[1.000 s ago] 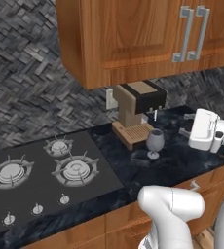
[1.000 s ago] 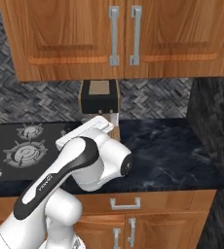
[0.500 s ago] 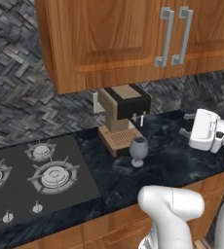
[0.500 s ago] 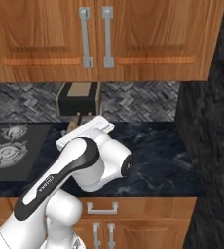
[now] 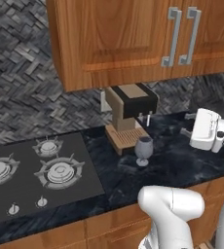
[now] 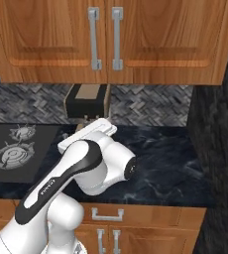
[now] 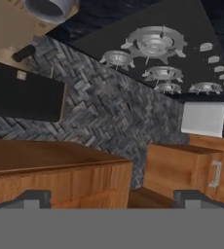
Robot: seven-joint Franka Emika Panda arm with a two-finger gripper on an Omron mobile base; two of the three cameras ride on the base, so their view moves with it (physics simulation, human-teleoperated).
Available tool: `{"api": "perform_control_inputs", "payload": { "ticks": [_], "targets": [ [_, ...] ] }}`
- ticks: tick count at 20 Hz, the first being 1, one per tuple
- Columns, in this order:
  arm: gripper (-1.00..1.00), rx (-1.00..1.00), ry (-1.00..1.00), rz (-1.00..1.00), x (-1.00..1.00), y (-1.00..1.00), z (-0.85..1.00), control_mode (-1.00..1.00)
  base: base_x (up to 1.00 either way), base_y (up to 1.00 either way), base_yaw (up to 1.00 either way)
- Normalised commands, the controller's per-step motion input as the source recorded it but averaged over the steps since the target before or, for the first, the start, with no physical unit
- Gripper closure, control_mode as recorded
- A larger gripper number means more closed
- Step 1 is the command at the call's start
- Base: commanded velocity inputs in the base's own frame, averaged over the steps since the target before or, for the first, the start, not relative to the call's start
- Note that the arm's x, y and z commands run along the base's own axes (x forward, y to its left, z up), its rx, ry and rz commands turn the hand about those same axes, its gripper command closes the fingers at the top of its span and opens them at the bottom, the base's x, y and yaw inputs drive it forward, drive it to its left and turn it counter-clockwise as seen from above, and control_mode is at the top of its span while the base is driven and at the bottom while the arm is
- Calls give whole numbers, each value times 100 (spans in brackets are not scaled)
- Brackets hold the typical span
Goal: Retrieve the wine glasses from the counter and place one next to each plate.
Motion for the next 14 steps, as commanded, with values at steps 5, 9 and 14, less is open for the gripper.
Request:
{"api": "perform_control_inputs", "payload": {
  "ticks": [5,9,14],
  "targets": [
    [-100,0,0,0,0,0,0,100,0,-12,32],
    [-100,0,0,0,0,0,0,100,3,-16,30],
    [-100,0,0,1,4,-3,-6,-100,11,-5,9]
  ]
}}
